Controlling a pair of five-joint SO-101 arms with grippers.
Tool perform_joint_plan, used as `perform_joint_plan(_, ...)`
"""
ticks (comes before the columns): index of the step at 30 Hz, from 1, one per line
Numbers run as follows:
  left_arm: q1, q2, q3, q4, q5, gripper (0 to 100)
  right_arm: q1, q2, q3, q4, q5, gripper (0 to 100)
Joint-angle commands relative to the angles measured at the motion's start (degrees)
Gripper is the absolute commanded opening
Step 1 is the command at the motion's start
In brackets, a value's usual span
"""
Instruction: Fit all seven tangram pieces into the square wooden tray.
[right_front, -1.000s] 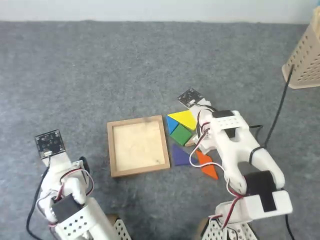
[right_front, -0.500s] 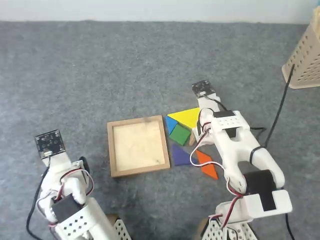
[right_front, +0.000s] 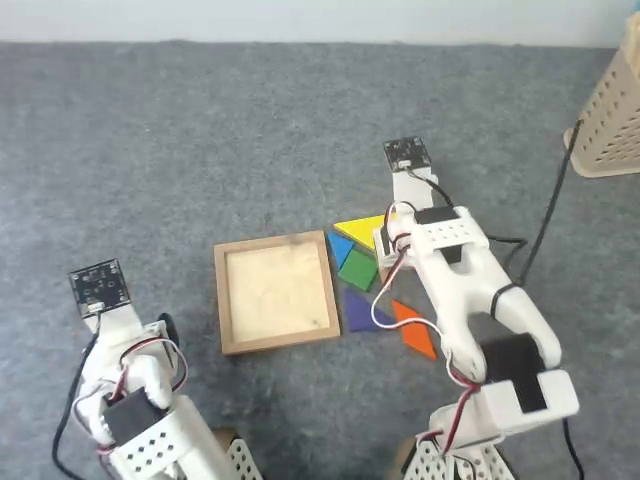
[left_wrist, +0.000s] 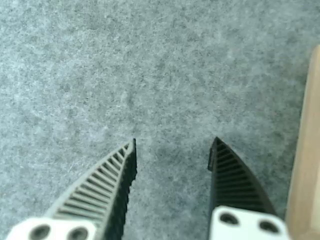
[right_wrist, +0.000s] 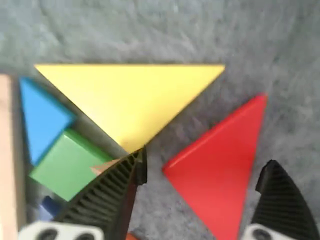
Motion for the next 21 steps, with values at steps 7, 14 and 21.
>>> perform_joint_plan(7, 0.18, -0.62, -1.10, 0.18, 0.53, 23, 4.09, 3.56, -4.92, -1.01, -0.53, 34.7)
perform_joint_plan(14, 0.18, -0.62, -1.10, 0.18, 0.53, 23, 4.44, 5.23, -4.92, -0.66, 3.25, 34.7)
perform_joint_plan(21, 0.18, -0.62, -1.10, 0.18, 0.53, 23, 4.79, 5.23, -4.57, -0.57, 3.25, 33.0)
